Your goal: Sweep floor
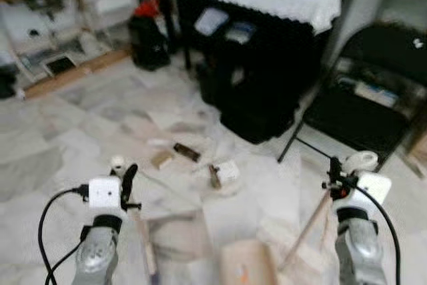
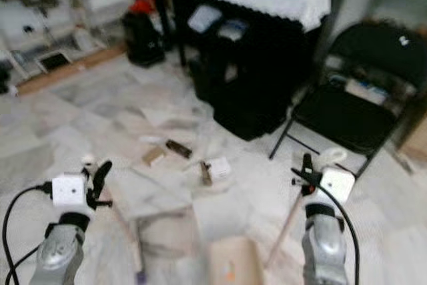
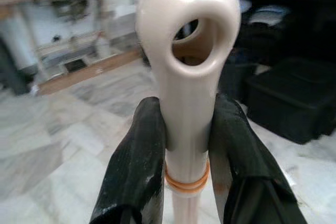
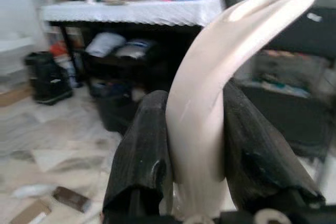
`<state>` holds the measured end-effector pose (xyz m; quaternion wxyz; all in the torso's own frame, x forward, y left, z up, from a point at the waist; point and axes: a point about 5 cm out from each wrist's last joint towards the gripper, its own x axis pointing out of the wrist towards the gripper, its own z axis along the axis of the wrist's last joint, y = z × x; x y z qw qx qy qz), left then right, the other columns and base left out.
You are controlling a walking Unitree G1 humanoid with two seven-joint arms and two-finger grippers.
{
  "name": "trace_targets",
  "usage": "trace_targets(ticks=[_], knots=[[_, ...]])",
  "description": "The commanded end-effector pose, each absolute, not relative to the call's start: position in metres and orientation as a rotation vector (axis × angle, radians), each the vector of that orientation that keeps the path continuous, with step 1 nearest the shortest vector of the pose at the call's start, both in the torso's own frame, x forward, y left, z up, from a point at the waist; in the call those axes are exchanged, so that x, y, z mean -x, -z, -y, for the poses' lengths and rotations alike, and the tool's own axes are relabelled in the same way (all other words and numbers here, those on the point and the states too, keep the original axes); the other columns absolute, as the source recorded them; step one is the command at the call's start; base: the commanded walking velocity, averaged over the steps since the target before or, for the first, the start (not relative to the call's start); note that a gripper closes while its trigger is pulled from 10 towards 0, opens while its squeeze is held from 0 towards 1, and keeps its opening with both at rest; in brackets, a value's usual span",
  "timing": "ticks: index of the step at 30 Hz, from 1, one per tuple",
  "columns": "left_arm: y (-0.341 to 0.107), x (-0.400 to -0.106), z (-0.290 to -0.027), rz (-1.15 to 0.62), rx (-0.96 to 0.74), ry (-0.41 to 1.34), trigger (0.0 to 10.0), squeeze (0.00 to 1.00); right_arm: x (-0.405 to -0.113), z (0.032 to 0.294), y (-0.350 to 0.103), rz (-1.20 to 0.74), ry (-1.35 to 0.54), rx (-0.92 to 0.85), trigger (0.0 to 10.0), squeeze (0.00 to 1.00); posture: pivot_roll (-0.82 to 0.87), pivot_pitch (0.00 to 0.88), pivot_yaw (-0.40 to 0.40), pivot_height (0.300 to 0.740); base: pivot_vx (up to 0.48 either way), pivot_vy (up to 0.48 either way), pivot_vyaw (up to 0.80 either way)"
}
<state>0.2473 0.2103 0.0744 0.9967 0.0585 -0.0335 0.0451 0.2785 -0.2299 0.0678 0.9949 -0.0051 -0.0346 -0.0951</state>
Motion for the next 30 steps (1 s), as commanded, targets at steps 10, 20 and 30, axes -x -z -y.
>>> trace_targets(ticks=[10,20,30], knots=[[-0.080,-0.250,-0.215,0.089,-0.138,-0.107,10.0,0.00,-0.285,0.220,-0.078,0.119,0.165,-0.009,10.0,0.00,-0.03,0.000,0.016,0.740,0.332,0.000,0.00],[-0.080,-0.250,-0.214,0.090,-0.137,-0.107,10.0,0.00,-0.285,0.219,-0.079,0.123,0.160,-0.019,10.0,0.00,-0.03,0.000,0.016,0.740,0.332,0.000,0.00],[-0.079,-0.251,-0.212,0.088,-0.135,-0.101,10.0,0.00,-0.286,0.220,-0.093,0.186,0.156,0.041,10.0,0.00,-0.03,0.000,0.019,0.740,0.332,0.000,0.00]])
